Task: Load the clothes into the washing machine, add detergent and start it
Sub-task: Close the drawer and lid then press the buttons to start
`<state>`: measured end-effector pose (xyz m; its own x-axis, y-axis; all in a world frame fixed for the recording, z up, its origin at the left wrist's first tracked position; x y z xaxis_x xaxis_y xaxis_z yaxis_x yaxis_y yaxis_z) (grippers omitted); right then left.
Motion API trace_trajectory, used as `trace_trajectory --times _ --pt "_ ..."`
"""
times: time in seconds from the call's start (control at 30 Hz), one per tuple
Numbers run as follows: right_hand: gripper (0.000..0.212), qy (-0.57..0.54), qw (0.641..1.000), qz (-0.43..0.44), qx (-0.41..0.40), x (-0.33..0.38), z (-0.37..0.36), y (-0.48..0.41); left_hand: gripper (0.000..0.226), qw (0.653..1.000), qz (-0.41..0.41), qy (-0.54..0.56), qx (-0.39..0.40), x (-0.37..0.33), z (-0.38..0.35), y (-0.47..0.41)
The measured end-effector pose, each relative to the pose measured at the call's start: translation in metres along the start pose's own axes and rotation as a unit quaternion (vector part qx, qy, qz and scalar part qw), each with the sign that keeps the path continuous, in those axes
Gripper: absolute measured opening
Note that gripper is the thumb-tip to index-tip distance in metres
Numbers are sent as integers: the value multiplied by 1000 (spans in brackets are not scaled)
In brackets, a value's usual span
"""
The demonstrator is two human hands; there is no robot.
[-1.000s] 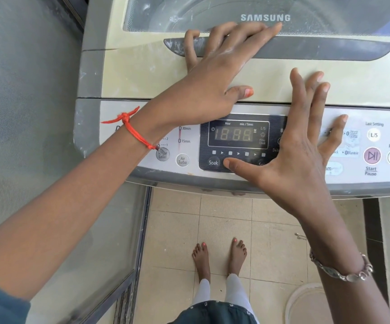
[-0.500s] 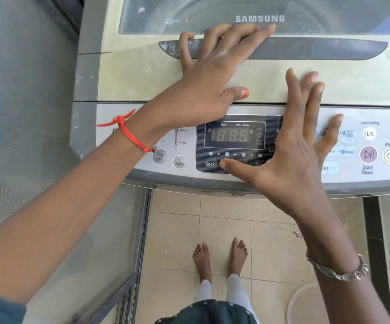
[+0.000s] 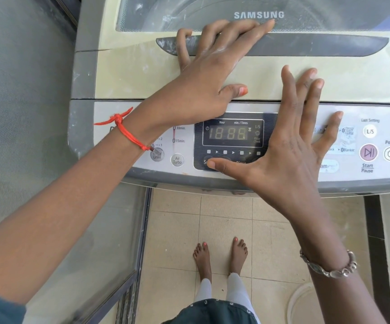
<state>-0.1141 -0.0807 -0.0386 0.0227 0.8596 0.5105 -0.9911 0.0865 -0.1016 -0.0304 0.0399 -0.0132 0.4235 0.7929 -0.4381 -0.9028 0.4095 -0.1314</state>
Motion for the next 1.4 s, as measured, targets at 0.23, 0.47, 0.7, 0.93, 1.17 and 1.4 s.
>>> trace_trajectory --times 0.23,0.47,0.7,0.93,1.17,1.4 --pt "132 -2 1000 1 -1 0 -1 0 72 1000 7 5 2 -2 1 -1" --pt "129 -43 998 11 32 -3 4 -1 71 1000 10 4 5 -3 1 0" --pt "124 -66 996 20 47 -4 5 -1 71 1000 8 2 2 -2 1 1" --pt "125 -70 997 11 41 -5 4 -1 71 1000 11 0 4 -3 1 1" --pt "127 -75 996 6 37 -5 4 -1 71 1000 11 -7 3 -3 0 0" --pt "128 -79 996 4 36 -5 4 -1 71 1000 15 -6 2 -3 0 0"
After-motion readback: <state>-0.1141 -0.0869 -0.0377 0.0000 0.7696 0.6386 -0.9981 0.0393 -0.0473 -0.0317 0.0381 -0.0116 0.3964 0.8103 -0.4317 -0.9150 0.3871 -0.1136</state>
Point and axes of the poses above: each hand's wrist, its own y-axis away from the middle knuckle, its own z-axis out of the back of the hand, x = y × z, the point moved 2 cm from there along -y, towards the middle knuckle, and after that the axes turned 8 degrees about -x, right-handed, at the moved point
